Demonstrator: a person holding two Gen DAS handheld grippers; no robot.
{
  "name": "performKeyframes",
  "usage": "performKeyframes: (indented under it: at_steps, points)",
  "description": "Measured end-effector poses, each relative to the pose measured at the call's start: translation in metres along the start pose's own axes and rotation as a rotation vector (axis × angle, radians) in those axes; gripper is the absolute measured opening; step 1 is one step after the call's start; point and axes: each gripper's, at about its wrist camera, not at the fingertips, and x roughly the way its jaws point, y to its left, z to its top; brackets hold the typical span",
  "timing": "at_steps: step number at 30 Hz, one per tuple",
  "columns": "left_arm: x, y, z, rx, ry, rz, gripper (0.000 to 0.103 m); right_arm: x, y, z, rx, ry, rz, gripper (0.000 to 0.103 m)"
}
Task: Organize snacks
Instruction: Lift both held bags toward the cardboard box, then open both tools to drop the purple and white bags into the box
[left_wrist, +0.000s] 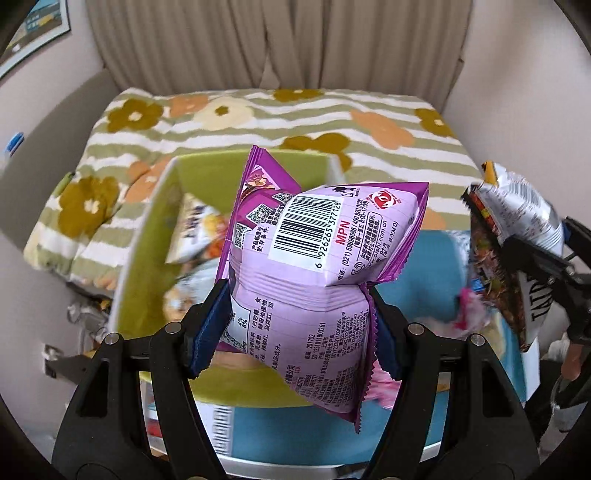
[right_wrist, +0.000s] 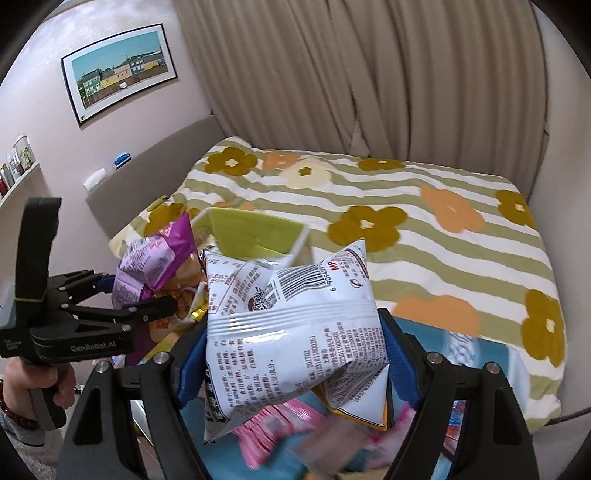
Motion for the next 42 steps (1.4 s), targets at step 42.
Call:
performKeyframes:
  at_steps: [42]
  points:
    - [0.082,0.15,-0.016,0.14,0.128,-0.125,0.102,0.146,0.122,0.042,0.123,0.07,-0.096,0.102]
